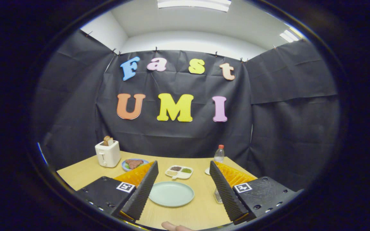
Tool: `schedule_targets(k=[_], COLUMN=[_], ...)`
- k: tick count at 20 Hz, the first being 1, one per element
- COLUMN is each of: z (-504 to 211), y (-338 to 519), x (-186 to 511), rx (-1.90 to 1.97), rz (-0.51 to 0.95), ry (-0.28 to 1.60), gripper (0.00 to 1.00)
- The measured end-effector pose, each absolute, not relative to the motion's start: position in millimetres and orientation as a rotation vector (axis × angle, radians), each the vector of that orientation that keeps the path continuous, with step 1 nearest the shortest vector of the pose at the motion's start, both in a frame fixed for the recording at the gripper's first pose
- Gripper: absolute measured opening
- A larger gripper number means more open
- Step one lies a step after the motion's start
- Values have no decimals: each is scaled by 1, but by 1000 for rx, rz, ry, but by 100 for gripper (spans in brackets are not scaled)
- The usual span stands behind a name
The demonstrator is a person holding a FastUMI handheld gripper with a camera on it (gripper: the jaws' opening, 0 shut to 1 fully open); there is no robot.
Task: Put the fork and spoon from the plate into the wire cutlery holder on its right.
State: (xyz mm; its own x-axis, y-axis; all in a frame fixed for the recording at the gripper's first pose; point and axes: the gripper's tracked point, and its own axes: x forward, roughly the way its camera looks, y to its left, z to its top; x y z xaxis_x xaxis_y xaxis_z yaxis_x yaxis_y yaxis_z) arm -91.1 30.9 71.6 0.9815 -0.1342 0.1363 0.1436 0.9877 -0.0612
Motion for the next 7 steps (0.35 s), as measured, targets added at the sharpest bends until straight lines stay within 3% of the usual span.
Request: schedule_targets(k=[7], z=[58], y=[33], x=[-88], rx=[-67], rz=[-127], ry=[-117], gripper=[96])
